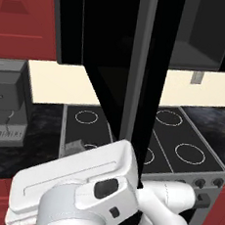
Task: Transport the fish from the fridge to the microwave and turn on the microwave.
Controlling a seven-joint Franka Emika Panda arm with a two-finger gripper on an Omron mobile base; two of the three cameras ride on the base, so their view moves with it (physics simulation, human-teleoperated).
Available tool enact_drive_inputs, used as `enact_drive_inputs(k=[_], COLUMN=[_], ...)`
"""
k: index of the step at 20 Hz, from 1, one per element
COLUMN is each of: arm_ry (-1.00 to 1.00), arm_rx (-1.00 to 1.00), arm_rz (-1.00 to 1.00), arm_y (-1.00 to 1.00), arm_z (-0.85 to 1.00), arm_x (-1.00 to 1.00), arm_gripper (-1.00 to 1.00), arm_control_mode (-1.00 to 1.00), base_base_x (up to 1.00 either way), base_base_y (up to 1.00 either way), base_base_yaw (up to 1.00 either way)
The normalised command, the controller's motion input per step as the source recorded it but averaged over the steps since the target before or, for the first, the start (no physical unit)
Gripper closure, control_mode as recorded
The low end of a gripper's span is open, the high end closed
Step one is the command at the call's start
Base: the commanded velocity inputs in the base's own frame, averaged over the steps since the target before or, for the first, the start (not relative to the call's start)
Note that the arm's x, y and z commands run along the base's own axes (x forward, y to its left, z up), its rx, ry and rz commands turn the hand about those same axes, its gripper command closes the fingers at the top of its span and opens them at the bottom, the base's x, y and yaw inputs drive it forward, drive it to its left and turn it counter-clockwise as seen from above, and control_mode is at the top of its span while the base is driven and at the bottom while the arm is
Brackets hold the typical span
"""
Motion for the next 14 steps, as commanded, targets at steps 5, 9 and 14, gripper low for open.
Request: enact_drive_inputs(k=[5, 9, 14], arm_ry=[-0.06, -0.06, -0.07], arm_rx=[-0.04, 0.0, 0.0], arm_rz=[-0.16, -0.16, -0.15], arm_y=[0.34, 0.11, 0.01], arm_z=[-0.19, -0.05, 0.0], arm_x=[0.32, 0.32, 0.2], arm_gripper=[1.0, 1.0, 1.0], arm_control_mode=[-1.0, -1.0, -1.0], base_base_x=[0.0, 0.0, 0.0], base_base_y=[0.0, 0.0, 0.0], base_base_yaw=[0.0, 0.0, 0.0])
